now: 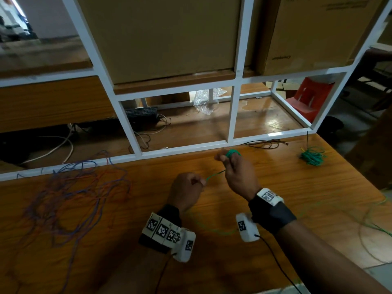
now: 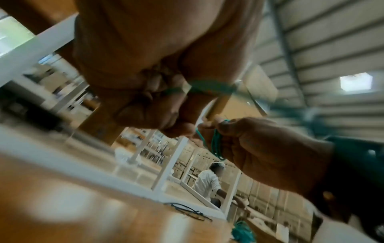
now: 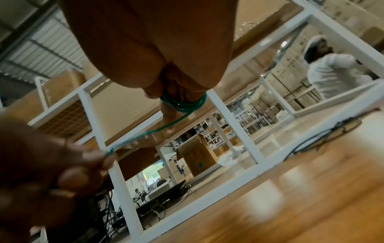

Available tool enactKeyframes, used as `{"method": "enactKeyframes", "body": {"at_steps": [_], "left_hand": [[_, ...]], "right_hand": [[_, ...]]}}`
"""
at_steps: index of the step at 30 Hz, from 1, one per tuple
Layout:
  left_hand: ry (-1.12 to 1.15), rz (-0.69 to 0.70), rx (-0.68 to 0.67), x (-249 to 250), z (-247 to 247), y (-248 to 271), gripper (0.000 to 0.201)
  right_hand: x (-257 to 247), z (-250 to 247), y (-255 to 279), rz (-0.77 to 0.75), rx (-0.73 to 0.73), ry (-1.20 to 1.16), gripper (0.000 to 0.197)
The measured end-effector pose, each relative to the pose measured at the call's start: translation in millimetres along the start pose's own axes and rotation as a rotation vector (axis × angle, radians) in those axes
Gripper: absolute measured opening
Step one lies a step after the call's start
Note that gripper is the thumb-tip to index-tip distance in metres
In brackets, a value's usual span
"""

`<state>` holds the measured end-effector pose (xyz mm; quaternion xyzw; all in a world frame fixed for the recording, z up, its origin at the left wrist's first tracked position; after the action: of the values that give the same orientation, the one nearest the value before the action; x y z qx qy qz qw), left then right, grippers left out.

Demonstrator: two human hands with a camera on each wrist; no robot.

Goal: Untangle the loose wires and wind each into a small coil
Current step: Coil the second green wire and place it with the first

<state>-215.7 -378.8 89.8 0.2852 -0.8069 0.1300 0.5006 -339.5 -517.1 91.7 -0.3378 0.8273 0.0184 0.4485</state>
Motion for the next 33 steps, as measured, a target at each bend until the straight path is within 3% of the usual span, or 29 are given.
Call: {"method": "enactKeyframes", "body": {"at_steps": [3,6,9,11,14,20,24,25,27,29,31,33], "left_hand": [[-0.296,0.244,-0.055,18,-1,4,0.017],[-0.440,0.403,0.014,27,-12,3,0.010],[-0.481,0.464,-0.070,37,-32,-8,0.006],[-0.440,0.484,-0.154,48,-43,-14,0.007],[-0.337,0.500,-0.229,58,-50,-27,0.015],[-0.008,0.448,-0.107,56,-46,-56,0.018],[0.244,0.452,-0.127,53,-34,-56,0.010],[0.288,0.431,-0.130,50,-29,-54,0.005],[0.383,0.350,-0.114,42,-16,-50,0.014],[0.484,0.225,-0.099,40,-4,-47,0.020],[0.518,0.113,-0.128,44,6,-43,0.020],[0.644,0.068,-0.224,51,14,-38,0.017]], "right_hand": [[-1,6,0,-0.055,-0.155,0.168,0.025],[3,7,6,-0.037,-0.476,0.099,0.039],[-5,1,22,0.106,-0.773,-0.135,0.051],[-13,-5,28,0.142,-0.888,-0.202,0.053],[-22,-11,32,0.129,-0.985,-0.302,0.040],[-35,-3,35,0.333,-0.782,-0.783,0.030],[-48,-4,45,0.355,-0.994,-1.165,0.030],[-52,-8,43,0.332,-1.011,-1.285,0.029],[-61,-20,31,0.259,-0.989,-1.501,0.022],[-69,-30,18,0.270,-0.863,-1.726,0.021],[-71,-34,6,0.338,-0.618,-1.870,0.024],[-68,-38,-4,0.347,-0.346,-1.867,0.028]]}}
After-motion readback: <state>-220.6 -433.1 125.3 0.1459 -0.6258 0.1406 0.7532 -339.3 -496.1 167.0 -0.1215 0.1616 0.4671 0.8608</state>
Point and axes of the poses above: each hand's wrist, its own y-axis away from the middle knuckle, its own z-axis out of the palm, x = y × z, the point moved 3 cm from there along -y, towards the middle knuckle, and after that the axes turned 2 degrees about z, right-handed, at the moved point
